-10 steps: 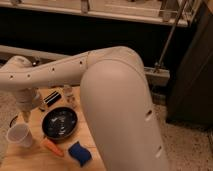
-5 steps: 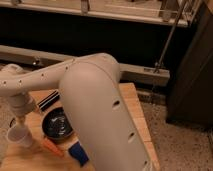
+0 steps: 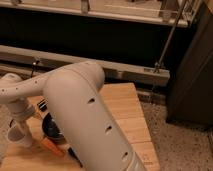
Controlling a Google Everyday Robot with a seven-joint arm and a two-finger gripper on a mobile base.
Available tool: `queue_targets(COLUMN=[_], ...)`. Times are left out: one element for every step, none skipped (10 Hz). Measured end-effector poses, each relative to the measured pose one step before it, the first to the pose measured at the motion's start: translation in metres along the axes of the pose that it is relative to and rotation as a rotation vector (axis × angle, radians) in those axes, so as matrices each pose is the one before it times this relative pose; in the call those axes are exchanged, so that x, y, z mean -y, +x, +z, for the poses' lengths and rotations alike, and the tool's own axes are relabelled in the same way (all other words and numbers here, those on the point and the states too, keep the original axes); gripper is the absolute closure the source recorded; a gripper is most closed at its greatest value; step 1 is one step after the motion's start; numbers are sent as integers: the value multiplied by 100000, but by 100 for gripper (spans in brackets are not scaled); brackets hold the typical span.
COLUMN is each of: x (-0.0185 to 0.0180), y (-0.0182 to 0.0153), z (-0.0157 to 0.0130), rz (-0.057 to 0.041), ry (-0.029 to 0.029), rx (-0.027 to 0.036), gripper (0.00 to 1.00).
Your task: Place the ceramic cup in the ceramic bowl
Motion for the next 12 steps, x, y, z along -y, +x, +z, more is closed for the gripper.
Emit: queue_targets(x=[38, 266, 133, -24, 159, 233, 866, 934, 1809, 1902, 1935, 2888], y=[-454, -602, -435, -296, 391, 654, 1285, 1015, 1537, 1001, 687, 702], z=[775, 766, 78, -749, -2191, -2643, -3800, -2425, -3453, -2187, -1358, -1284], rz=[-428, -172, 72, 414, 1078, 1730, 3357, 2914, 5997, 6160, 6051, 8778], ry=[-108, -107, -437, -1927, -2730, -2364, -1758, -461, -1335, -1250, -878, -802], rx=[79, 846, 1528, 3191, 4473, 5019, 6227, 3609, 5762, 4086, 2737, 2824], gripper=[58, 70, 78, 89, 98, 100, 100, 100, 100, 100, 100, 100])
